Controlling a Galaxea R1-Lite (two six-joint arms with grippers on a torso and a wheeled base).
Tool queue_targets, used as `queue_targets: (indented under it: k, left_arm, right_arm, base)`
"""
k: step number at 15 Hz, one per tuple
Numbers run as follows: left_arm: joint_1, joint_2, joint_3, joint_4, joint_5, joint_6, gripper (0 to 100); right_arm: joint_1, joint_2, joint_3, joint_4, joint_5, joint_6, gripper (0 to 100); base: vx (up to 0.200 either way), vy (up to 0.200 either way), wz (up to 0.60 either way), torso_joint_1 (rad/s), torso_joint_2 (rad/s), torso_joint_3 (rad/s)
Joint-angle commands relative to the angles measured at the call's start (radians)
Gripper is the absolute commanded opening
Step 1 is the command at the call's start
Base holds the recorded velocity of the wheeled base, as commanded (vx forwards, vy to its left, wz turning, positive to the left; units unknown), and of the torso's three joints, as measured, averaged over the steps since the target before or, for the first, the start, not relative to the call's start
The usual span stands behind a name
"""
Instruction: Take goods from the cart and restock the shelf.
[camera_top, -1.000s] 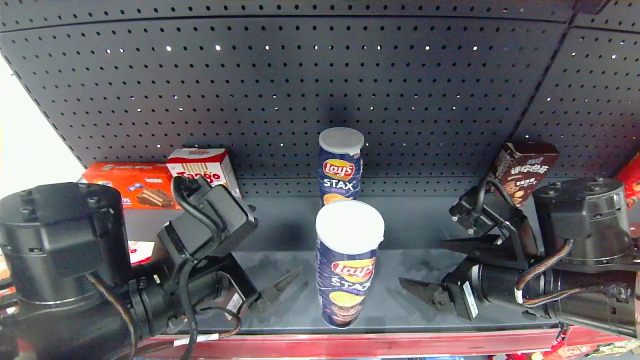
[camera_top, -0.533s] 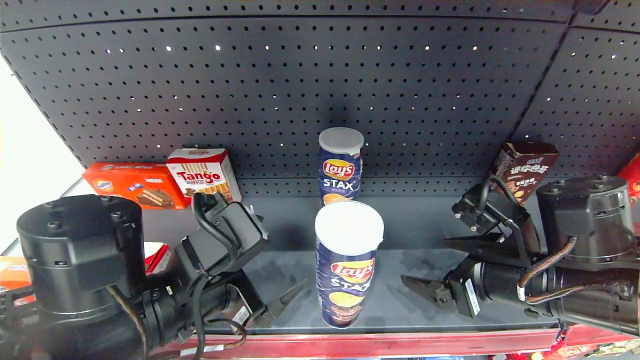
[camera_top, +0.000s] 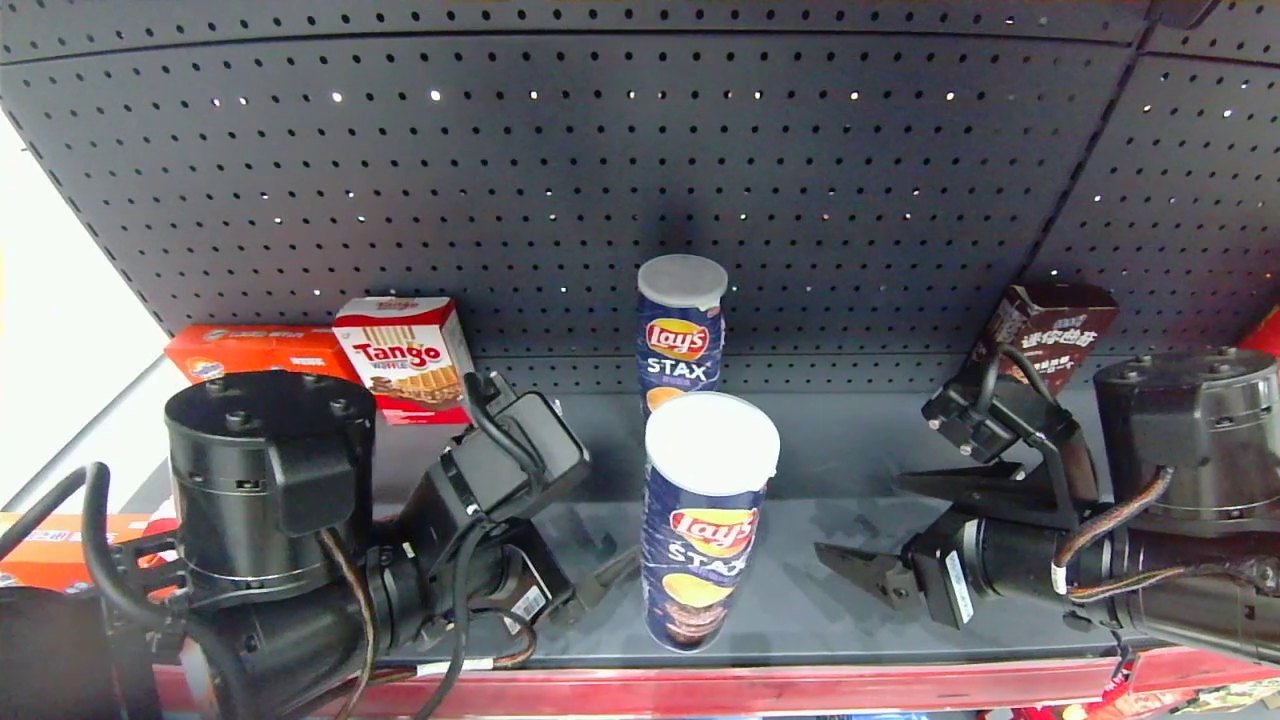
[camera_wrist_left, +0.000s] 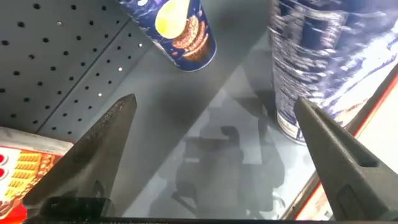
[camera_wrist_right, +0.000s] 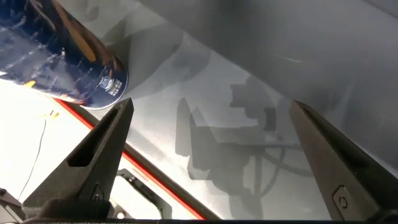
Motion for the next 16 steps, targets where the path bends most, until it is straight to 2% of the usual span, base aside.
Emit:
queue_targets:
  k: [1,7,10,11,13,14,15,16]
  left_arm:
    - [0.000,0.014,0.001,0.000,0.000,0.001,100]
    - [0.011,0.007,0.025,0.000,0.001,0.001,100]
    - [0.023,-0.059,0.028,-0.002,0.008,-0.016,100]
    - [0.069,-0.104,0.024,-0.002,0.008,-0.039,100]
    - [0.198,-0.202,0.008,-0.002,0.003,-0.062,100]
    - [0.244,-0.233,0.004,-0.004,0.001,-0.070,100]
    - [0.330,-0.288,-0.001,-0.022,0.005,-0.081,100]
    - [0.389,-0.323,0.001,-0.028,0.003,-0.085,100]
  right_arm:
    - [-0.001,-0.007,0.007,-0.001,0.001,0.000,100]
    - [0.019,-0.007,0.007,-0.001,0.001,-0.002,100]
    - [0.007,-0.042,0.007,-0.016,0.001,-0.002,100]
    - [-0.030,-0.090,0.000,-0.033,0.002,0.000,100]
    - [-0.153,-0.245,0.008,-0.042,0.022,0.001,100]
    - [-0.197,-0.303,0.020,-0.042,0.025,0.003,100]
    - [-0.291,-0.438,0.066,-0.037,0.027,0.018,100]
    - [-0.348,-0.521,0.103,-0.031,0.025,0.043,100]
  base:
    - [0.000,0.000,0.00,0.000,0.00,0.000]
    - [0.000,0.000,0.00,0.000,0.00,0.000]
    - [0.000,0.000,0.00,0.000,0.00,0.000]
    - [0.000,0.000,0.00,0.000,0.00,0.000]
    - [0.000,0.000,0.00,0.000,0.00,0.000]
    - [0.000,0.000,0.00,0.000,0.00,0.000]
    - [0.000,0.000,0.00,0.000,0.00,0.000]
    - [0.000,0.000,0.00,0.000,0.00,0.000]
